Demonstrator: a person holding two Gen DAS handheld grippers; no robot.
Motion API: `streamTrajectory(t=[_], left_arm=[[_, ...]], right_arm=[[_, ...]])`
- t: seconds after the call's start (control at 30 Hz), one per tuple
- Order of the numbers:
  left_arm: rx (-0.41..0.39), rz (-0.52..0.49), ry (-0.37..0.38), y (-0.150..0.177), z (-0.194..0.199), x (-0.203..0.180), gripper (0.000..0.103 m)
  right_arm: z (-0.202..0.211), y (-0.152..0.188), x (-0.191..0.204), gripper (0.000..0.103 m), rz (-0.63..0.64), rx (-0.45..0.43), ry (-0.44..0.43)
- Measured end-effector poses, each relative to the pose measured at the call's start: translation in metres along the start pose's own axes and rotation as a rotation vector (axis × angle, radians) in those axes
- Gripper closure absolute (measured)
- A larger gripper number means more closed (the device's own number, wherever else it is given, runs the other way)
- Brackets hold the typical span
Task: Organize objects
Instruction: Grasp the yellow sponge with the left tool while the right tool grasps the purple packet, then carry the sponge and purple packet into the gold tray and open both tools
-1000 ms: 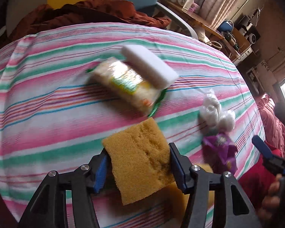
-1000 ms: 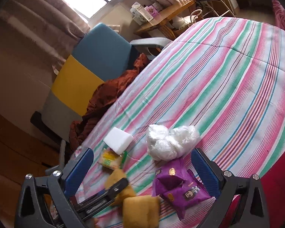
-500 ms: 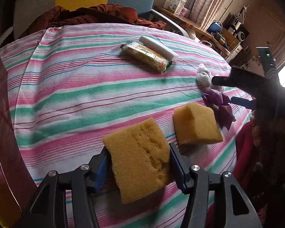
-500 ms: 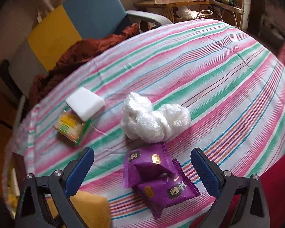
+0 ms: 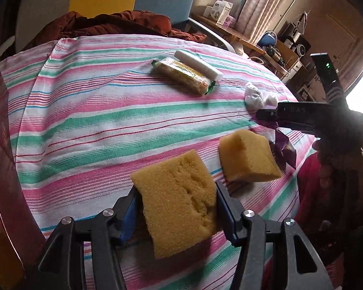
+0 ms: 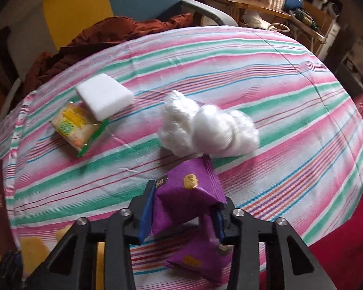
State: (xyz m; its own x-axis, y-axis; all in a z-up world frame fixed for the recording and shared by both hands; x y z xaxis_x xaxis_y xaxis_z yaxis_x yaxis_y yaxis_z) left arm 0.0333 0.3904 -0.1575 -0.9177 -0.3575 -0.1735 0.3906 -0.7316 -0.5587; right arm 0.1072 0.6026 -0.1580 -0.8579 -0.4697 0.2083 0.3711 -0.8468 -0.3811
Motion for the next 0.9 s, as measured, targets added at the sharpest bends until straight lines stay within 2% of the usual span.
streamTrajectory(t=[0.07, 0.2, 0.33, 0.57, 0.73, 0.9], left_arm=[[-0.005, 0.011, 0.001, 0.001, 0.004, 0.002, 0.046], [-0.012, 0.020, -0.012, 0.003, 0.009, 0.003, 0.046], [-0.025, 0.012, -0.027, 0.003, 0.020, 0.003, 0.047], [-0.140, 0.002, -0.062, -0.007, 0.081, 0.009, 0.047], [-0.201, 0.064, -0.102, -0.001, 0.123, 0.038, 0.047], [-0.248, 0.151, -0.173, 0.015, 0.163, 0.083, 0.047]], right_arm=[[0.005, 0.003, 0.012, 0.062, 0.015, 0.004, -0.066], [0.008, 0.007, 0.023, 0.062, 0.045, 0.004, -0.105], [0.023, 0.005, 0.036, 0.062, 0.074, -0.039, -0.173], [0.052, 0.015, 0.067, 0.062, 0.170, -0.115, -0.259], [0.069, 0.028, 0.086, 0.062, 0.221, -0.132, -0.284], [0.094, 0.053, 0.131, 0.062, 0.297, -0.145, -0.362]])
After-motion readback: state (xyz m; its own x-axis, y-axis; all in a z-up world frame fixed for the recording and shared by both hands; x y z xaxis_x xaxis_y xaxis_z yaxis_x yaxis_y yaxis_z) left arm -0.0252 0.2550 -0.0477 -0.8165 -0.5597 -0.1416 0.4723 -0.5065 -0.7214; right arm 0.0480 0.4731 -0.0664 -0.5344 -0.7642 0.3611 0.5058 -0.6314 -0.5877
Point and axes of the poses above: each gripper's, at about its wrist camera, not at the fingertips, and z roughly against the way its jaws point, x to its left, y to its underside, the point moved 10 cm from there along -z, roughly the way its jaws point, and after that the axes turned 15 degrees about -z, right-handed, at the moved point
